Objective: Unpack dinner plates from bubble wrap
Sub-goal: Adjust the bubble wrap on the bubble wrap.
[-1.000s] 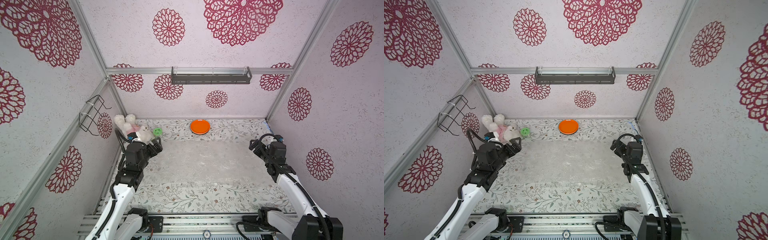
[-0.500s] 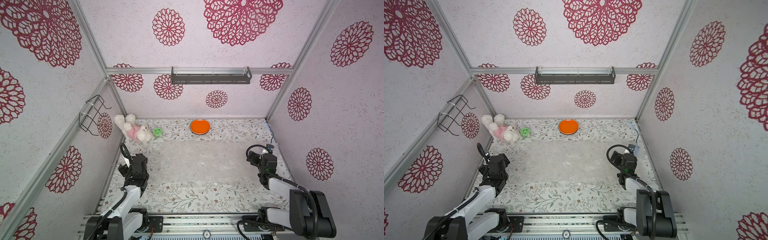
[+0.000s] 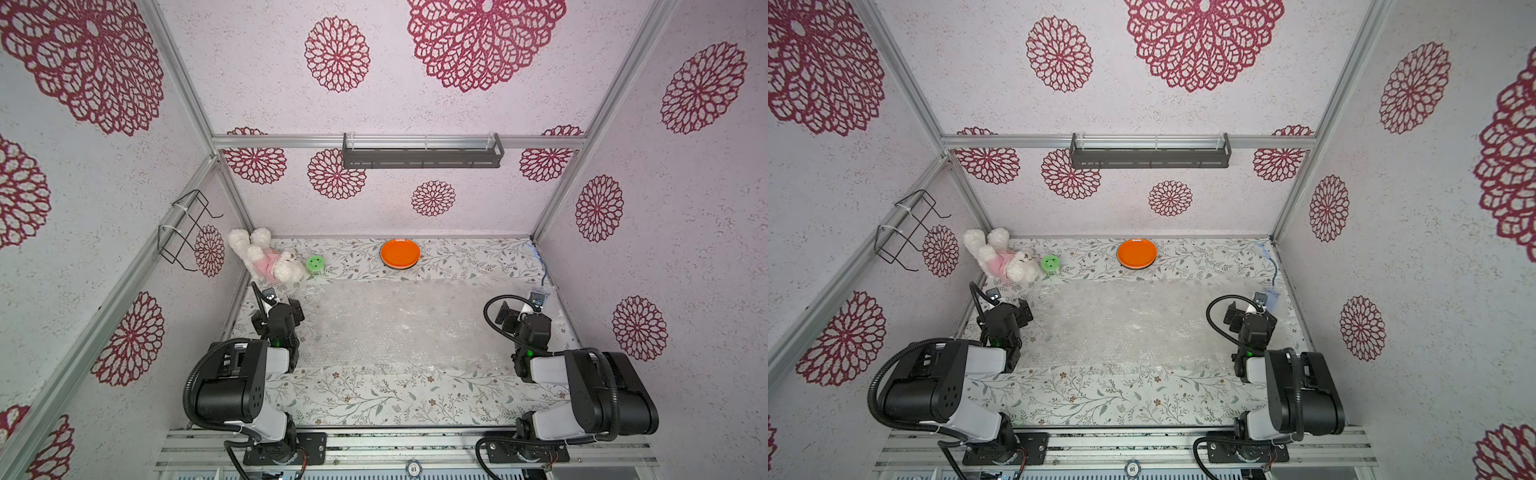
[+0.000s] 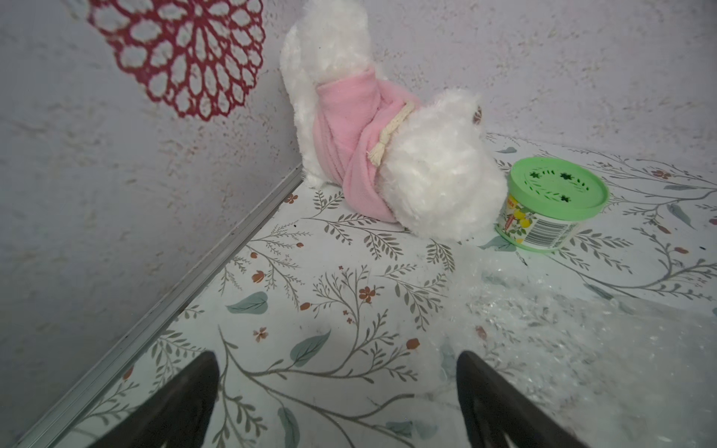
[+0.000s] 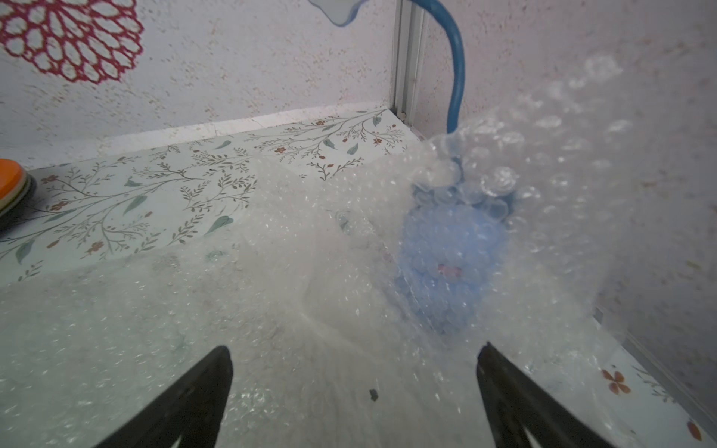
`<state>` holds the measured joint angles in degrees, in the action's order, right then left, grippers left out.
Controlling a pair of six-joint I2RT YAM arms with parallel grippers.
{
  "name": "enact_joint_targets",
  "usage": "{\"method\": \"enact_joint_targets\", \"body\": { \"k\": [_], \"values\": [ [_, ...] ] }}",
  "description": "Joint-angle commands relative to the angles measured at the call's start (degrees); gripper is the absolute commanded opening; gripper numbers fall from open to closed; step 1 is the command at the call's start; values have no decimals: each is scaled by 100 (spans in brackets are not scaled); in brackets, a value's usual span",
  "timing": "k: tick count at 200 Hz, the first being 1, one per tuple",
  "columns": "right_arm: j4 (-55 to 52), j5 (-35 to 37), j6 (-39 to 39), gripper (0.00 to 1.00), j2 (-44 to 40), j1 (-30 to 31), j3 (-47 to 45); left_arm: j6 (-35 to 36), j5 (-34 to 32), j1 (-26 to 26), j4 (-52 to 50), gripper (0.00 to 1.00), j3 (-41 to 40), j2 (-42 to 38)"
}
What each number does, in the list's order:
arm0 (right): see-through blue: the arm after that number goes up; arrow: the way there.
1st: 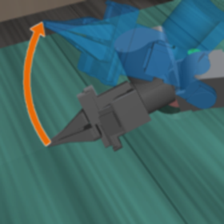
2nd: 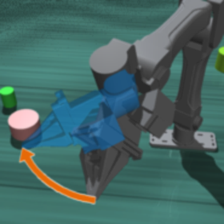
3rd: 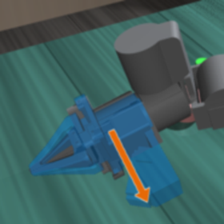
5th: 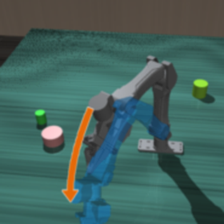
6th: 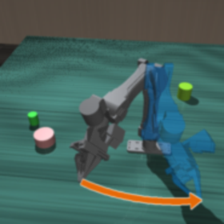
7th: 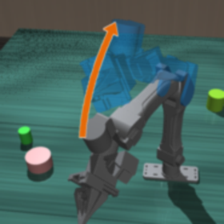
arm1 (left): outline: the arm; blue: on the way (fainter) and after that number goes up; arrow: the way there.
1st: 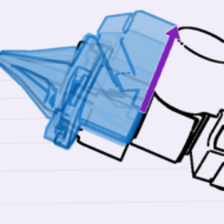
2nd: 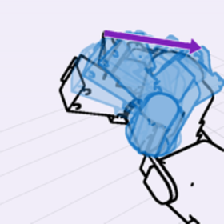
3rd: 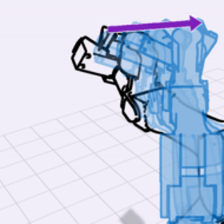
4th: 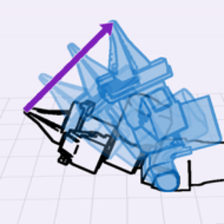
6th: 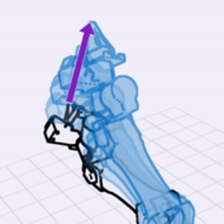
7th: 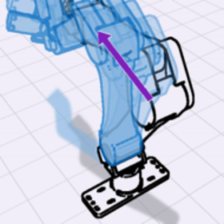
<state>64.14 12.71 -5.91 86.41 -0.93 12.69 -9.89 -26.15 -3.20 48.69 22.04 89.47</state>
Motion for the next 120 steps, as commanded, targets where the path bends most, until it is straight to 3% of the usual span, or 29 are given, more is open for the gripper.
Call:
{"method": "enact_joint_targets", "body": {
  "k": [1,21,120],
  "values": [
    [1011,-250,244,99,123,31,-147,-63,218,-193,139,97,170,-98],
    [414,-714,433,99,184,31,225,-90,227,-215,5,97,219,-88],
    [283,-577,515,99,123,121,247,-66,163,-154,62,97,186,-139]
  ]
}}
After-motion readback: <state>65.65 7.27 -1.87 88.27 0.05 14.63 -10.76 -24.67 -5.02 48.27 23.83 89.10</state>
